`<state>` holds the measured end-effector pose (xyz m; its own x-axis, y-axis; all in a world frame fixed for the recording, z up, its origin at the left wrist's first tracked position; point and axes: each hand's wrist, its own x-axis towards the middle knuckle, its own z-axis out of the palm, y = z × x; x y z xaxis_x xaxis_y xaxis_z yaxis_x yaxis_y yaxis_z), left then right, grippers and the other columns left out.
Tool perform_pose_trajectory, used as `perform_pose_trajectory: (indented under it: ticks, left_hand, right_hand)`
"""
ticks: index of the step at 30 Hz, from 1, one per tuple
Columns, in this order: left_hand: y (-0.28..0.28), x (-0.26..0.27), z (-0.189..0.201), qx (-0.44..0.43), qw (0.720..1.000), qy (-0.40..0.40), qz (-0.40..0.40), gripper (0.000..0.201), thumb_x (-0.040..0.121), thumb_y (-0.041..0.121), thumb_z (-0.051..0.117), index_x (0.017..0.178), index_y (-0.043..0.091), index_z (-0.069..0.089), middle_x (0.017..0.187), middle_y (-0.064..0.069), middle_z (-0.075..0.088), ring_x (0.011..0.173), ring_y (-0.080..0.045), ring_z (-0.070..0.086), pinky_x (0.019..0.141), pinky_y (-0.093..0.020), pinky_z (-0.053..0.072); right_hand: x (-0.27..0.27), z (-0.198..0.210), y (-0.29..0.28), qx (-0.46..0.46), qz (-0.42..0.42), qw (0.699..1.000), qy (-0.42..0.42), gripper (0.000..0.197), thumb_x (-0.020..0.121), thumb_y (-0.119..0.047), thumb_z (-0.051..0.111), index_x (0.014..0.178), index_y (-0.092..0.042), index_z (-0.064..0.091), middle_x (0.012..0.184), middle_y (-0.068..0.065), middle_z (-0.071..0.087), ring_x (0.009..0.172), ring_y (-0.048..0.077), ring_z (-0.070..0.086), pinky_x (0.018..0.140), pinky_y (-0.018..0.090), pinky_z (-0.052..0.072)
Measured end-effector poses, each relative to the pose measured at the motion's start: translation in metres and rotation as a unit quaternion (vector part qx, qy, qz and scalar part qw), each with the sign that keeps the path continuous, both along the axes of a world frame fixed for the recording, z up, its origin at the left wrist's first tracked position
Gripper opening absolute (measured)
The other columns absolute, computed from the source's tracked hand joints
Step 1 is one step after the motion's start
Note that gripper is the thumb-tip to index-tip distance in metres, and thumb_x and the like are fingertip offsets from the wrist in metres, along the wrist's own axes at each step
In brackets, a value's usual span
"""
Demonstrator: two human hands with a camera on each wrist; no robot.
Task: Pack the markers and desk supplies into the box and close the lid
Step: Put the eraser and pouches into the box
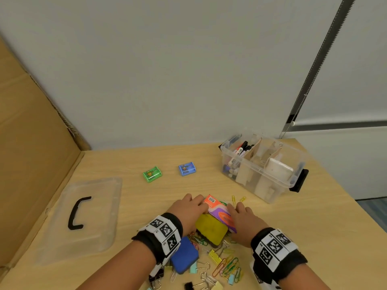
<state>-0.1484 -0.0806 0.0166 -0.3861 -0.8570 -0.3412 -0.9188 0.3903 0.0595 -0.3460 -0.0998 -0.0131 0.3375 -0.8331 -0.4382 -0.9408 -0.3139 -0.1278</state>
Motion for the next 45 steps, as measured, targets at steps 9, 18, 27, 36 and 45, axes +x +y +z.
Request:
perform_pose_trajectory:
  ticks: [9,18,27,36,45]
  left_hand:
    - [-0.007,0.011,-0.005,0.009,1.000,0.005,-0.021,0.063,0.083,0.029,0.067,0.138,0.025,0.036,0.139,0.000,0.040,0.121,-0.027,0.034,0.088,-0.040,0.044]
    - [-0.004,0.062,0.012,0.031,0.959,0.259,0.112,0.065,0.079,0.047,0.067,0.137,0.037,0.037,0.128,0.012,0.045,0.114,-0.012,0.042,0.098,-0.030,0.041]
    - [-0.006,0.103,0.021,0.053,0.853,0.450,0.260,0.059,0.069,0.052,0.069,0.123,0.037,0.050,0.125,0.007,0.057,0.098,-0.011,0.059,0.086,-0.017,0.047]
    - [-0.005,0.094,0.034,0.104,0.787,0.518,0.319,0.020,0.098,0.019,0.043,0.113,0.024,0.056,0.105,0.005,0.064,0.097,-0.005,0.060,0.075,-0.017,0.045]
    - [-0.012,0.084,0.030,0.124,0.711,0.585,0.370,0.032,0.076,0.043,0.045,0.102,0.028,0.057,0.107,0.000,0.063,0.104,-0.016,0.056,0.098,-0.038,0.041]
  right_hand:
    - [-0.012,0.022,-0.006,-0.016,-0.108,0.977,-0.181,0.051,0.084,-0.043,0.059,0.131,-0.025,0.049,0.116,0.001,0.048,0.107,0.019,0.051,0.091,0.027,0.043]
    - [-0.015,0.052,-0.016,-0.114,-0.208,0.863,-0.447,0.024,0.093,-0.042,0.052,0.091,-0.020,0.061,0.082,0.004,0.063,0.072,0.018,0.061,0.066,0.031,0.053]
    - [-0.003,0.060,-0.033,-0.086,-0.225,0.789,-0.565,0.025,0.094,-0.040,0.050,0.091,-0.019,0.062,0.078,0.002,0.060,0.068,0.014,0.057,0.065,0.028,0.051]
    - [0.023,0.062,-0.029,-0.018,-0.272,0.666,-0.694,0.029,0.088,-0.037,0.057,0.112,-0.021,0.061,0.107,0.004,0.068,0.104,0.019,0.064,0.088,0.037,0.053]
    - [0.043,0.063,-0.012,0.060,-0.250,0.680,-0.687,0.021,0.093,-0.029,0.055,0.112,-0.021,0.049,0.099,0.018,0.070,0.082,0.033,0.071,0.070,0.041,0.059]
